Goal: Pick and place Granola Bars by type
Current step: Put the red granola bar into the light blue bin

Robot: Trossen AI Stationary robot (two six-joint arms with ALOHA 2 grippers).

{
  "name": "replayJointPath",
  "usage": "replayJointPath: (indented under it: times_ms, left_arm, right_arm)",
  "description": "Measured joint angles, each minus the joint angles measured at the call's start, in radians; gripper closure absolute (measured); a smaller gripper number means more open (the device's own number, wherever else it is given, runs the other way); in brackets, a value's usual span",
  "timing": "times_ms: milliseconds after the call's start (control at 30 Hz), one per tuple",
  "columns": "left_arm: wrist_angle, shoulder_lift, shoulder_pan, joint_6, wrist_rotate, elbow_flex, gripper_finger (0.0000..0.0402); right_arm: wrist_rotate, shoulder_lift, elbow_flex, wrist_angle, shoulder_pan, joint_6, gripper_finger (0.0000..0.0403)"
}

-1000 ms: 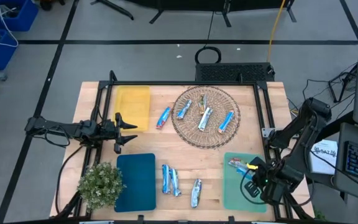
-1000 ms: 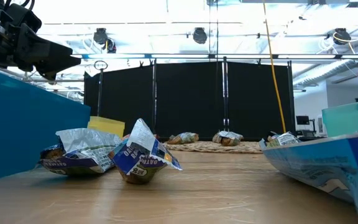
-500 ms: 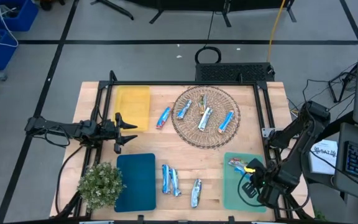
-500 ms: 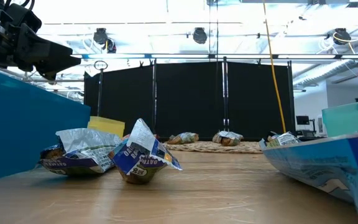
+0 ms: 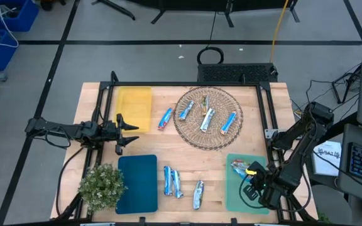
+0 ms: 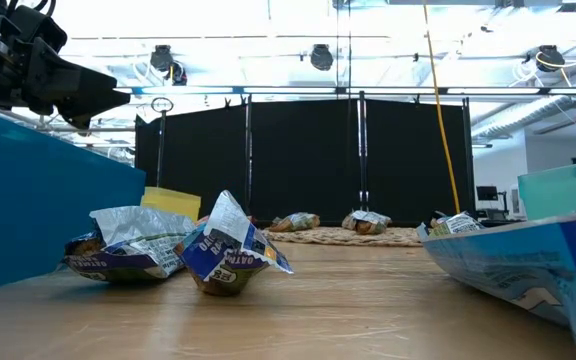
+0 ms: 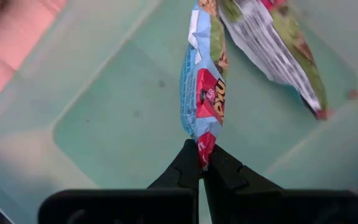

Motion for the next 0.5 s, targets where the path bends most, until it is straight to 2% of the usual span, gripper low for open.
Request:
replayJointPath:
  times_ms: [300, 500]
  left_arm:
    - [0.0, 0.0, 0.0, 0.0, 0.0, 0.0, 0.0192]
    - [0.0, 0.0, 0.0, 0.0, 0.0, 0.0, 0.0192]
  right_arm:
    - [0.031, 0.0, -0.052, 0.115, 0.0, -0.044, 0.0403]
    - [0.06, -0.001, -0.054, 0.122, 0.0, -0.062, 0.0403]
